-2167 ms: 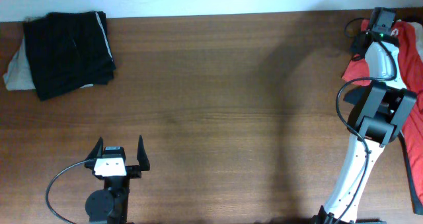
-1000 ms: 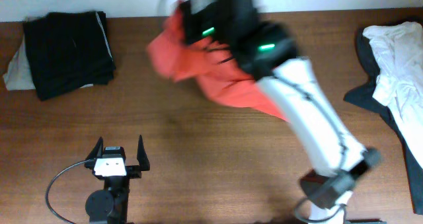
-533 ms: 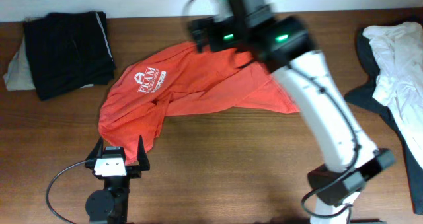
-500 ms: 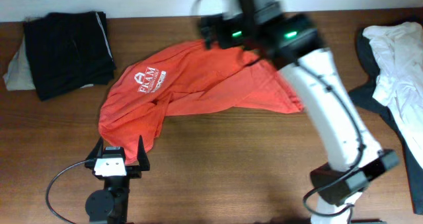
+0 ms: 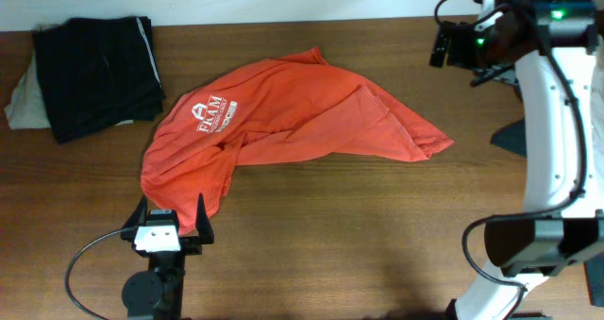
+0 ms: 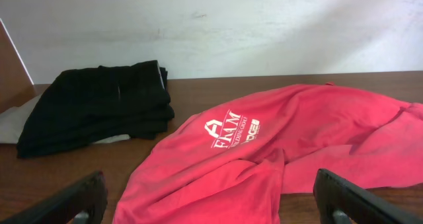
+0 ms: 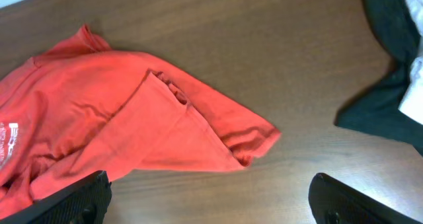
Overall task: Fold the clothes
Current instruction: 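Grasp the T-shirt's left edge with left gripper, right edge with right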
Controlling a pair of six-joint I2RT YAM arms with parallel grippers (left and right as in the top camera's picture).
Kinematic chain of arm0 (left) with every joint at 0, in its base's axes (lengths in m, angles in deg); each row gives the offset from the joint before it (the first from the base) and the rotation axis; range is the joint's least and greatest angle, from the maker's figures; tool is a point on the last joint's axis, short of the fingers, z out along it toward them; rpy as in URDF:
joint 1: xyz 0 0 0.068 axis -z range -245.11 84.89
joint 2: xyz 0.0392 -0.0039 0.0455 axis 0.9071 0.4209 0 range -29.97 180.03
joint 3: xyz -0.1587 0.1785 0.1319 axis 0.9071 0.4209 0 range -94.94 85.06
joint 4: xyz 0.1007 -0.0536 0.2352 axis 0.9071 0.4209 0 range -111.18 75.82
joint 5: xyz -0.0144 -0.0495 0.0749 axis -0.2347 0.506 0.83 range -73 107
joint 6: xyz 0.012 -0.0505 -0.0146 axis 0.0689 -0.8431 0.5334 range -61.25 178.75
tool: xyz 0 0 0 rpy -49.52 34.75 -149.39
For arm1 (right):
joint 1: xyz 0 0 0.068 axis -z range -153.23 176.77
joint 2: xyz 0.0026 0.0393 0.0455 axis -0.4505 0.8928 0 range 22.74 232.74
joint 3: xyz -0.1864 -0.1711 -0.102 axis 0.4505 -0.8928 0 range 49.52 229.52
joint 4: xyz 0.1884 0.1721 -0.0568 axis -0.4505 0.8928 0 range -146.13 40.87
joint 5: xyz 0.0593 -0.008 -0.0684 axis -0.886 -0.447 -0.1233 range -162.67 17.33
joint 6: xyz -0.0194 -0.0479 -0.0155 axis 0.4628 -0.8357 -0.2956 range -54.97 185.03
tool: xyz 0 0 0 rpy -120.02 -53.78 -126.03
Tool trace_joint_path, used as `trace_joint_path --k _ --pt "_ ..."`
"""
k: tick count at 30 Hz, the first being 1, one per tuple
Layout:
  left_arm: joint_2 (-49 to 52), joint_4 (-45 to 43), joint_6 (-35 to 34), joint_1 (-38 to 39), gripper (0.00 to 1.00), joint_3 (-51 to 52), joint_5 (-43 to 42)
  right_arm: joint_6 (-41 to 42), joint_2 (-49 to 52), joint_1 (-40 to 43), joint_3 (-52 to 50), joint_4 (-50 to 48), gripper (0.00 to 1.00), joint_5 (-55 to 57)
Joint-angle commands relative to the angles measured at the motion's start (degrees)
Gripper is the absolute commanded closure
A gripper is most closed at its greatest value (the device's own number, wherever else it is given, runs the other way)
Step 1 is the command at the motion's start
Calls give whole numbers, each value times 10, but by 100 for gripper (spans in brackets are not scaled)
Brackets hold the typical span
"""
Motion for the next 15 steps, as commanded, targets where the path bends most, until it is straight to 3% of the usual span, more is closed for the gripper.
trace_joint_path --k 1,5,8,12,15 --pt "-3 1 7 -3 1 3 0 5 33 -17 -46 -23 1 -20" --pt "-3 0 7 -3 1 3 0 35 43 -34 -145 -134 1 -131" --pt "-3 -1 6 -3 1 3 -14 35 43 -56 -209 -210 1 -134" --pt "-3 -17 7 -3 1 3 -148 34 43 -86 -273 -297 1 -130" --pt "2 -23 7 -3 1 -13 -151 32 43 -91 -278 -310 1 -130"
